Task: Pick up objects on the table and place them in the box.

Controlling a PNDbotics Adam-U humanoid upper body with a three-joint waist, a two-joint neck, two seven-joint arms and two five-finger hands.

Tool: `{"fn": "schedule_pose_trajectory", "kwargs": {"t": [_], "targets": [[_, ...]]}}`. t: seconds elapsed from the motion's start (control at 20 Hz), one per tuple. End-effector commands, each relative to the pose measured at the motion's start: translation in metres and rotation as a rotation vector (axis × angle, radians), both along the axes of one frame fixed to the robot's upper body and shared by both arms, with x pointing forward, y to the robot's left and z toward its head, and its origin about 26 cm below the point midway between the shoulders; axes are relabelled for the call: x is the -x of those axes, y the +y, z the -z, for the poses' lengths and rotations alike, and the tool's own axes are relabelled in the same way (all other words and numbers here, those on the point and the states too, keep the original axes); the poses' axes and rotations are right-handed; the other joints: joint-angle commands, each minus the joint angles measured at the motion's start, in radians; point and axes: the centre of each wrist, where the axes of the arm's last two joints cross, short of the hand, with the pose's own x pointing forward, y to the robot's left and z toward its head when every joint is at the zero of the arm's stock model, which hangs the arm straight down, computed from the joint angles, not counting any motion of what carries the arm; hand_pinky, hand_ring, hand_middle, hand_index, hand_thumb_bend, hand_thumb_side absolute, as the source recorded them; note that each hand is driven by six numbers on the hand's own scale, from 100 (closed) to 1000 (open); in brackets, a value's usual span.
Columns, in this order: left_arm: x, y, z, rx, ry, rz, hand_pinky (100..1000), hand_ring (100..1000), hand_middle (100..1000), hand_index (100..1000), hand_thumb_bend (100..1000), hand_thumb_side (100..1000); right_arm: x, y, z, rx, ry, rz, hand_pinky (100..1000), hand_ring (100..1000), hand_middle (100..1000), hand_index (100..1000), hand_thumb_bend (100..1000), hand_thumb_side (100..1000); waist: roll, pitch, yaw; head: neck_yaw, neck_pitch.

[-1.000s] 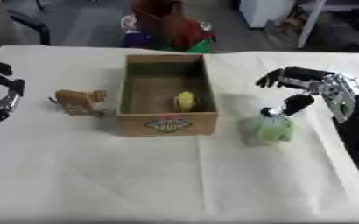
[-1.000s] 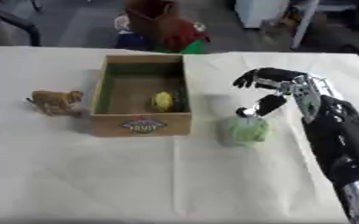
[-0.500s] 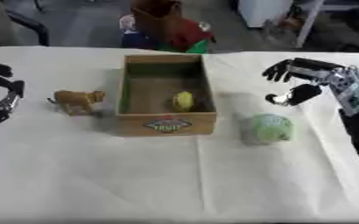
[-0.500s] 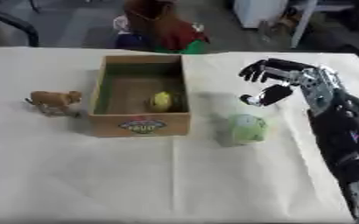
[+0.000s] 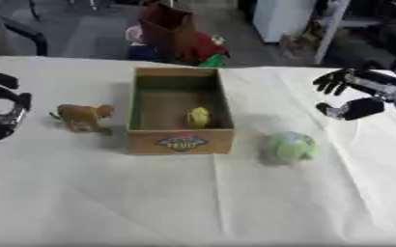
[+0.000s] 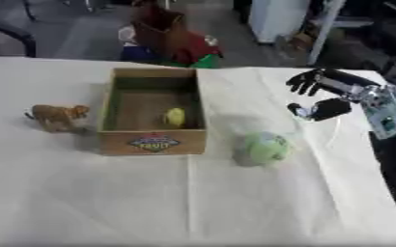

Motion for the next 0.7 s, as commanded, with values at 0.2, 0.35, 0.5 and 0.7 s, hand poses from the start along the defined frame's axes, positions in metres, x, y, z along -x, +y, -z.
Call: {"fn": "schedule_pose_trajectory", "kwargs": {"t": [0.2, 0.35, 0.5, 0.7], "targets": [[0.003, 0.011, -0.009, -0.047, -0.005, -0.025, 751, 570, 577, 661, 277, 100, 0.007, -0.012, 0.003, 0.165, 0.075, -0.386, 676, 723, 697, 869, 142, 335, -0.008, -0.020, -0.017, 0.015, 0.005], [0.003, 0.012, -0.008, -0.051, 0.000, -0.028, 750, 570, 578, 661, 275, 100, 0.014, -0.008, 0.021, 0.123, 0.109, -0.411, 661, 708, 683, 862, 100, 281, -0.013, -0.024, -0.026, 0.014, 0.005], [0.002, 0.011, -0.007, -0.050, 0.002, -0.022, 750, 570, 578, 661, 275, 100, 0.015, 0.009, 0.035, 0.106, 0.137, -0.458, 655, 702, 677, 860, 100, 255, -0.015, -0.025, -0.028, 0.010, 0.005], [0.002, 0.011, -0.007, -0.048, 0.003, -0.020, 750, 570, 578, 661, 274, 100, 0.010, 0.037, 0.040, 0.097, 0.136, -0.520, 655, 702, 681, 861, 100, 261, -0.013, -0.023, -0.023, 0.008, 0.005]]}}
